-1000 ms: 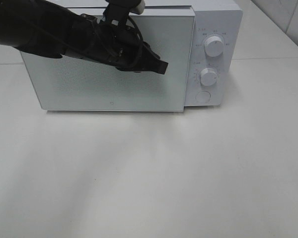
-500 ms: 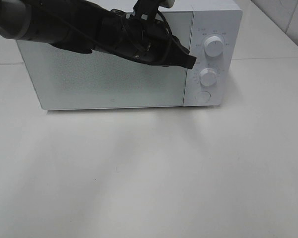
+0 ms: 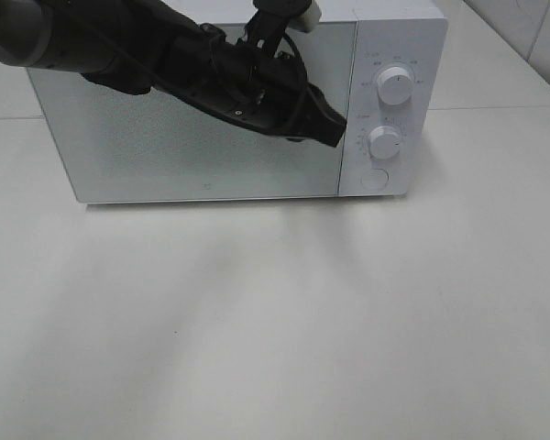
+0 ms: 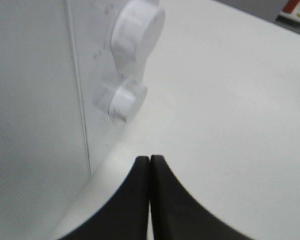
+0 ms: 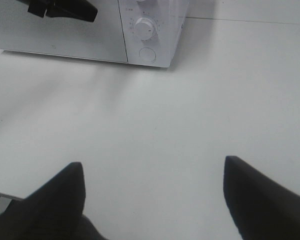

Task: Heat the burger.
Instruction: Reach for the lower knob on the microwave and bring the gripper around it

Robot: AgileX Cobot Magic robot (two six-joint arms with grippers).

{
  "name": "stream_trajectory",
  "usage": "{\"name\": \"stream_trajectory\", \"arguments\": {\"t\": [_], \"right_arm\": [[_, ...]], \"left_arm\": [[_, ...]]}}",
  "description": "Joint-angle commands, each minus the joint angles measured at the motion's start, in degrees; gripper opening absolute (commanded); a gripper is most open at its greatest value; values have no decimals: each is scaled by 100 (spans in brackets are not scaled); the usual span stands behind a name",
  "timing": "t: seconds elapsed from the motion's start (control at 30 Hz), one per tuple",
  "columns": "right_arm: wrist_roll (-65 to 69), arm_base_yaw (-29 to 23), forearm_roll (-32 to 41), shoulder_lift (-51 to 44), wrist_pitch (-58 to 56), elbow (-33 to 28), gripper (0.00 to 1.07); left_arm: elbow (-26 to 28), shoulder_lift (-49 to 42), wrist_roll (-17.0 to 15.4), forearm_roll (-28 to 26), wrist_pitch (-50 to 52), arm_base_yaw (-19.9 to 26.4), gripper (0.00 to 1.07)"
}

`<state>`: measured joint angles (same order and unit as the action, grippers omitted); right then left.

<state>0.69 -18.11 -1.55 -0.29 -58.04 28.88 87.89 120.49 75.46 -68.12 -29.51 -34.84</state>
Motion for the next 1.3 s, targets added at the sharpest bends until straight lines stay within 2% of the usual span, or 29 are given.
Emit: {"name": "stream_trajectory", "arguments": {"t": [0.03, 0.07, 0.13, 0.17, 0.2, 0.23, 0.27, 0.3, 0.33, 0.37, 0.4, 0.43, 0.47, 0.5, 0.53, 0.57, 0.6, 0.63, 0.67, 0.7, 0.73, 0.8, 0.83, 0.87, 0.97, 1.3], "right_arm": [[-69, 6, 0, -120, 63, 0, 73], [-69, 6, 0, -120, 63, 0, 73], [-69, 6, 0, -120, 63, 0, 73], [-69, 6, 0, -120, 63, 0, 73], [-69, 6, 0, -120, 63, 0, 73], [-69, 6, 0, -120, 63, 0, 73], [-69, 6, 0, -120, 63, 0, 73], [-69, 6, 0, -120, 63, 0, 73], [-69, 6, 0, -120, 63, 0, 73], [-69, 6, 0, -120, 63, 0, 73], [-69, 6, 0, -120, 63, 0, 73], [-69, 6, 0, -120, 63, 0, 73], [-69, 6, 0, -120, 63, 0, 73], [-69, 6, 0, -120, 63, 0, 73], [-69, 6, 0, -120, 63, 0, 73], [-69, 6, 0, -120, 63, 0, 73], [-69, 6, 0, -120, 63, 0, 73], [-69, 6, 0, -120, 63, 0, 73], [-69, 6, 0, -120, 63, 0, 73], [-69, 6, 0, -120, 63, 0, 73], [-69, 6, 0, -120, 63, 0, 73], [-69, 6, 0, -120, 63, 0, 73], [-69, 6, 0, -120, 63, 0, 73], [-69, 6, 0, -120, 63, 0, 73], [-69, 6, 0, -120, 63, 0, 73], [-69, 6, 0, -120, 63, 0, 73]], "left_arm": [[46, -52, -1186, 1163, -716, 6, 0], [46, -52, -1186, 1163, -716, 6, 0], [46, -246, -2527, 2298, -1249, 6, 0], [46, -246, -2527, 2298, -1249, 6, 0], [46, -309, -2899, 2550, -1364, 6, 0], [46, -487, -3570, 3031, -1513, 6, 0], [46, -487, -3570, 3031, -1513, 6, 0], [46, -573, -3856, 3226, -1570, 6, 0], [46, -814, -4503, 3661, -1696, 6, 0], [46, -814, -4503, 3661, -1696, 6, 0], [46, -945, -4807, 3833, -1742, 6, 0], [46, -1209, -5357, 4269, -1816, 6, 0], [46, -1209, -5357, 4269, -1816, 6, 0], [46, -1318, -5546, 4481, -1862, 11, 0], [46, -1564, -5913, 4887, -1988, 17, 0], [46, -1564, -5913, 4887, -1988, 17, 0], [46, -1845, -6240, 5311, -2194, 17, 0], [40, -1977, -6417, 5546, -2309, 17, 0], [40, -1977, -6417, 5546, -2309, 17, 0], [17, -2229, -6755, 5919, -2510, 17, 0], [17, -2229, -6755, 5919, -2510, 17, 0], [17, -2590, -7202, 6406, -2853, 17, 0], [17, -2590, -7202, 6406, -2853, 17, 0], [17, -2825, -7408, 6606, -2997, 17, 0], [17, -3168, -7615, 6812, -3151, 17, 0], [17, -4085, -8010, 7317, -4074, 17, 0]]}}
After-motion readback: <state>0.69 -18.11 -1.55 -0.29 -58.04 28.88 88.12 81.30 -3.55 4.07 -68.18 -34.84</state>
